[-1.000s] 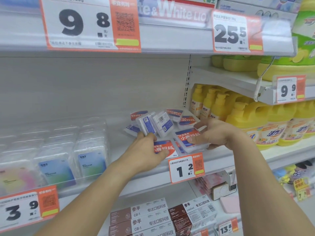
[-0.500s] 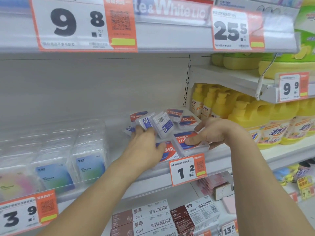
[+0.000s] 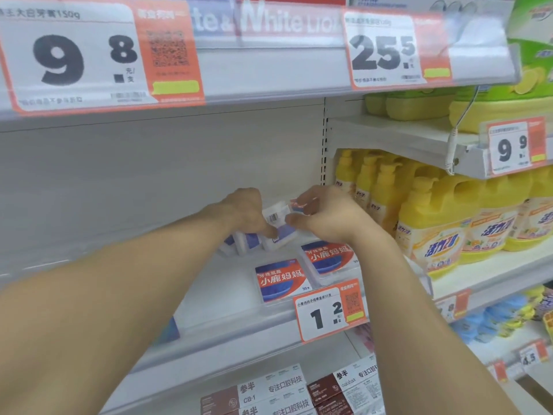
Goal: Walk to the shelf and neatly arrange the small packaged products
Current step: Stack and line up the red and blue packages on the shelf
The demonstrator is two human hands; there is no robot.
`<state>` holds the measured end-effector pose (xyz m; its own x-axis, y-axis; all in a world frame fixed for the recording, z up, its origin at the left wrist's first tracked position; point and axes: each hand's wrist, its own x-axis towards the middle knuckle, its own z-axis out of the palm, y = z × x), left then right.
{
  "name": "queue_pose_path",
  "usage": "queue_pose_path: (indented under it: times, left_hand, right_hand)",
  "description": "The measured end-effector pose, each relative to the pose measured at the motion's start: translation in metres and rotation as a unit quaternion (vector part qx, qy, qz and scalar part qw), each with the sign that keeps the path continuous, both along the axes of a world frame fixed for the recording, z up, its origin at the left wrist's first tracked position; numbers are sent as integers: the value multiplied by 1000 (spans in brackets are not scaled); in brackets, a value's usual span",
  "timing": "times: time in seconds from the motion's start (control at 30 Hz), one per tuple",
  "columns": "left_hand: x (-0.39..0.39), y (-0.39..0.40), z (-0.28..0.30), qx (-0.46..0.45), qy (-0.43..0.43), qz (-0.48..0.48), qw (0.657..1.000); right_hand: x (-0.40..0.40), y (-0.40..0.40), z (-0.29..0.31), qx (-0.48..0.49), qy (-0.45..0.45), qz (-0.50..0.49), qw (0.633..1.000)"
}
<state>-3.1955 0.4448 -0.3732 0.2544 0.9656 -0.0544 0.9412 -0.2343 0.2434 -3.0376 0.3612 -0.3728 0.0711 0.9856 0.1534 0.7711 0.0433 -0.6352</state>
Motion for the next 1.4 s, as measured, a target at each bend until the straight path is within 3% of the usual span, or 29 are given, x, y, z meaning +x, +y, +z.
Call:
queue_pose_path:
  times: [0.13,0.2,0.33,0.43,0.53,0.7,0.9,1.1,1.2,1.27,1.4]
  left_hand:
    - [-14,9,-8,110,102,-27,988]
    - [-18,12,-10,113,100,-35,988]
    - [-17,8,-1,11,13,-78,997]
    - [-18,-5,12,-99,62,-118,986]
    - [-25,-10,15,-138,108,-116,978]
    - [-42,-6,8,-117,46,-71,990]
    - [-47,-10,13,-185,-11,-73,980]
    - [-40,-5,4,-118,-32,-78,989]
    - [-44,-2,2,-91,-48,-68,992]
    - [-45,-5,1,-79,-103,-38,991]
    - [-47,-16,-1,-99,-163,14,981]
  right_hand:
    - [-8,4,0,-19,5,20,1000]
    - [-9,3,-1,-27,13,24,999]
    - [-9,2,-1,-5,19,9,1000]
    - [-16,0,-2,-14,6,24,1000]
    - [-24,-2,1,-50,-65,33,996]
    - [-31,-6,9,-65,-81,24,994]
    - [-46,1,-1,-194,-107,49,974]
    - [-48,27,-18,-112,-102,-57,987]
    - [-46,25,-19,-85,-45,-22,995]
    - [-55,21,-15,-54,-1,1,999]
    - [-74,16,-6,-42,24,-14,999]
